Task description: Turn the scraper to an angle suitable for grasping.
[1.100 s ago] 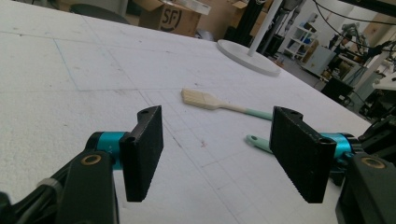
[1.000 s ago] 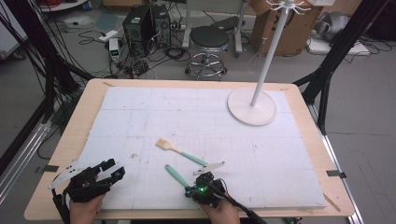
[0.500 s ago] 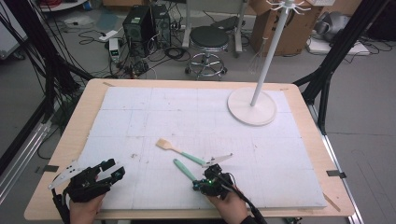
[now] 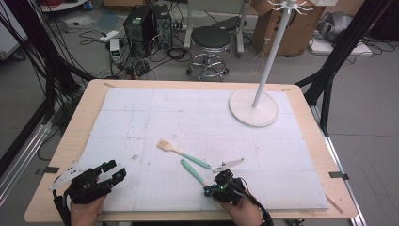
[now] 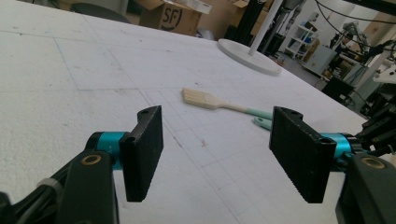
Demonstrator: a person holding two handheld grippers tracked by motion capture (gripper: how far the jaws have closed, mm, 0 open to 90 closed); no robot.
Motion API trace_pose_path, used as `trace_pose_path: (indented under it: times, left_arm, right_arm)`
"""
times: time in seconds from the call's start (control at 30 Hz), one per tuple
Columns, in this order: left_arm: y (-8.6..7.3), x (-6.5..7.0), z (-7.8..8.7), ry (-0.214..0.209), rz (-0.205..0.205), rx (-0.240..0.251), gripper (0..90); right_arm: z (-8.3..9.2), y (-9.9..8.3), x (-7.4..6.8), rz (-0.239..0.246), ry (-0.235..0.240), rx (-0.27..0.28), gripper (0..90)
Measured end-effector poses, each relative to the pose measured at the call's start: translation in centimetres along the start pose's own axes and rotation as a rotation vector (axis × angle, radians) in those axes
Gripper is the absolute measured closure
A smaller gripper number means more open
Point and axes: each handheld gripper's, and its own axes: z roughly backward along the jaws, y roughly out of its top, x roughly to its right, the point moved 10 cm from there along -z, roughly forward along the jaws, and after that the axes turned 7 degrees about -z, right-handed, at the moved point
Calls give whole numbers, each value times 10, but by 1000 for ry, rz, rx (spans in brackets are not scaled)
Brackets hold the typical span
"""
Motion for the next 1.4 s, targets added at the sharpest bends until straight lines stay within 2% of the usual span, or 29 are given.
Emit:
trace_pose_path:
  times: [0.17, 0.27, 0.33, 0.47, 0.57, 0.73, 0.77, 1.13, 1.23, 1.3, 1.33, 1.37, 1.4]
  left_arm:
    - [0, -1, 0, 2, 1, 0, 357]
    - [0, 0, 0, 2, 1, -1, 357]
    - [0, -1, 0, 2, 3, 1, 357]
    - [0, 0, 0, 1, 0, -3, 357]
    - [0, 0, 0, 2, 1, 0, 357]
    - [0, 0, -1, 2, 0, -2, 357]
    - [0, 0, 0, 3, 0, -2, 357]
    - [0, -1, 0, 3, 1, -1, 357]
    - [0, 0, 0, 0, 0, -1, 357]
    - [0, 0, 0, 2, 1, -2, 357]
    - [0, 0, 0, 2, 2, -2, 357]
    - [0, 0, 0, 2, 1, -2, 357]
    - [0, 0, 0, 2, 1, -1, 357]
  right_arm:
    - [0, -1, 0, -25, 20, 4, 900]
    - [1, 0, 3, -16, -3, -1, 900]
    - [4, 2, 11, -17, -34, 6, 900]
    - [10, 4, 26, -51, -50, 23, 900]
    - [12, 8, 34, -55, -73, 35, 900]
    - [15, 16, 52, -110, -61, 70, 900]
    - [15, 17, 54, -125, -46, 70, 900]
    - [15, 20, 59, -121, -67, 84, 900]
    - [18, 24, 53, -101, -20, 122, 900]
    - [21, 28, 48, -95, 39, 146, 876]
    - [22, 30, 46, -95, 65, 158, 796]
    - [24, 32, 47, -104, 70, 167, 744]
    - [24, 33, 48, -103, 78, 173, 720]
